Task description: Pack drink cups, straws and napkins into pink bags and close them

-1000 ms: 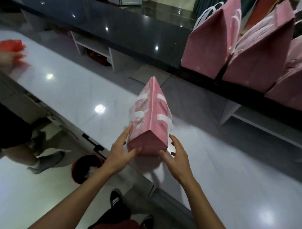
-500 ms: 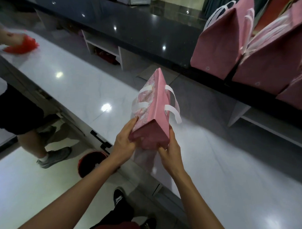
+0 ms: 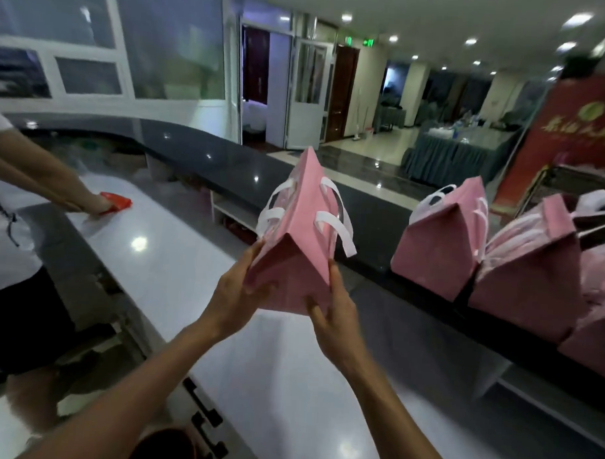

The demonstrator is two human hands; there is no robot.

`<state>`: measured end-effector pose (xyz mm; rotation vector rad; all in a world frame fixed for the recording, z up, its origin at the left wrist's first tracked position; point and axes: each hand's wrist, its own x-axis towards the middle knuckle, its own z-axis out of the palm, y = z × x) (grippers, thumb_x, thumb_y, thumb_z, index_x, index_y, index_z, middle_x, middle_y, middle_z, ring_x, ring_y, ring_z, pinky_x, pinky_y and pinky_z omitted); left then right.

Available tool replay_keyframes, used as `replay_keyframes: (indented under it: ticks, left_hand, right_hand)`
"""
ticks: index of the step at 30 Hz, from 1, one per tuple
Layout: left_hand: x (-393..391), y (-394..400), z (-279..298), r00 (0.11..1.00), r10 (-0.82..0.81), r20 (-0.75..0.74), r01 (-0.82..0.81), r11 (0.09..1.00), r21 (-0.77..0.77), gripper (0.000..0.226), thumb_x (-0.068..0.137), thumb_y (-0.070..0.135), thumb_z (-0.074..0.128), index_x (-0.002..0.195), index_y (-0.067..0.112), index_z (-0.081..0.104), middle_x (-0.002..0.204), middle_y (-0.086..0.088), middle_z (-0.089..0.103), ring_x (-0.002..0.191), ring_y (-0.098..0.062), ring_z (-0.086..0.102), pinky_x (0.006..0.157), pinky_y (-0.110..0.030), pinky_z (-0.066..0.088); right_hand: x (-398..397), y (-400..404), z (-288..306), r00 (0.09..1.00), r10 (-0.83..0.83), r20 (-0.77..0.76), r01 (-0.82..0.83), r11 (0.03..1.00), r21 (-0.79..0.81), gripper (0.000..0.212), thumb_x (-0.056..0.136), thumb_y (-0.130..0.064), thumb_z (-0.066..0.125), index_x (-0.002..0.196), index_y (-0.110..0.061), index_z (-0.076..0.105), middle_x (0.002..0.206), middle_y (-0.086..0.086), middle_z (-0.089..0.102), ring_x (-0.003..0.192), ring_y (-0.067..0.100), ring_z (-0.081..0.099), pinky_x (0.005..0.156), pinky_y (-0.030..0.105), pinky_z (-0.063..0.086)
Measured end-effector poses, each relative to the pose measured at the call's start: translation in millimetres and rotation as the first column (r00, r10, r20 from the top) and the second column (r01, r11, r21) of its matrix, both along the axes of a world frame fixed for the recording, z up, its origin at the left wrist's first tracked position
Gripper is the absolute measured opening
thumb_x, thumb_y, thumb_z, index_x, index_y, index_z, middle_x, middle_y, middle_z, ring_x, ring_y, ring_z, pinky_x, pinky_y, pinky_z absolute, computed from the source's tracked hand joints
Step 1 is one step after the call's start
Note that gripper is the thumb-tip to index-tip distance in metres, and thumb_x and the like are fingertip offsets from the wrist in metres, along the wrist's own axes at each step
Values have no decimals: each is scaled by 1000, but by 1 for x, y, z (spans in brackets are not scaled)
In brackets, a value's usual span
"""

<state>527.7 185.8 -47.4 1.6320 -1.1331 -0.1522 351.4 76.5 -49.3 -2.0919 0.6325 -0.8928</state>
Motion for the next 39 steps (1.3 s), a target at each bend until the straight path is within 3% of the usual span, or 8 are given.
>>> replay_keyframes:
  ticks: [3, 5, 10, 14, 16, 25, 32, 39]
  left_hand:
    - [29, -38, 24, 999, -23, 48, 22, 1000, 14, 83, 88, 27, 74, 153, 46, 26, 142, 13, 54, 122, -15, 57, 95, -37, 55]
    - [47, -68, 34, 991, -78, 106, 74, 997, 36, 93, 82, 29, 76, 156, 42, 20, 152, 9, 44, 132, -18, 50, 103, -43, 51]
    - [83, -151, 47, 968, -175, 179, 170, 984, 43, 102, 74, 29, 81, 156, 39, 21, 150, 3, 47, 129, -20, 53, 102, -43, 50]
    - [93, -215, 42, 941, -300, 158, 298, 954, 35, 96, 78, 25, 85, 155, 33, 29, 140, 6, 53, 117, -8, 55, 88, -7, 44]
    - [95, -244, 34, 912, -373, 172, 374, 927, 26, 91, 81, 26, 83, 154, 32, 30, 138, 6, 55, 116, -7, 58, 87, -1, 42]
    - [88, -327, 5, 851, -507, 138, 512, 859, 5, 89, 82, 17, 78, 154, 35, 29, 142, 3, 54, 124, -13, 57, 99, -37, 55]
    - [81, -333, 6, 879, -467, 95, 466, 884, 33, 95, 82, 20, 79, 158, 32, 22, 148, -3, 49, 128, -19, 53, 100, -35, 48]
    - [63, -280, 5, 886, -218, 410, 305, 939, -159, 74, 89, 18, 73, 153, 14, 37, 154, -9, 42, 143, -26, 38, 113, -43, 38]
  right_hand:
    - [21, -34, 26, 999, -33, 24, 34, 999, -31, 82, 96, -10, 59, 159, -36, 14, 147, -5, 48, 123, 12, 53, 92, 7, 41]
    - [33, -56, 38, 996, -77, 46, 78, 996, -31, 81, 93, -6, 59, 159, -31, 19, 143, -3, 53, 120, 14, 56, 87, 3, 40]
    - [57, -107, 51, 973, -227, 32, 228, 971, -66, 82, 90, -5, 59, 158, -32, 22, 138, 0, 58, 116, 17, 59, 93, 28, 49]
    - [66, -144, 50, 939, -342, -10, 342, 939, -31, 86, 88, -4, 54, 158, -38, 18, 139, 1, 58, 119, 17, 59, 99, 36, 51]
    - [70, -159, 48, 914, -404, -22, 404, 915, 3, 84, 90, -5, 52, 158, -40, 16, 137, -1, 59, 118, 14, 59, 100, 34, 51]
    - [70, -188, 33, 804, -588, -88, 591, 806, 21, 91, 90, -10, 55, 160, -34, 2, 151, 2, 43, 131, 16, 48, 111, 36, 43]
    - [63, -169, 22, 760, -645, -84, 632, 763, -135, 70, 97, -16, 59, 158, -22, 25, 163, -5, 29, 149, 6, 24, 122, 27, 25]
    - [11, -135, 26, 748, -626, -222, 584, 779, -230, 48, 101, -28, 57, 148, -25, 48, 157, -7, 40, 145, 11, 33, 119, 30, 29]
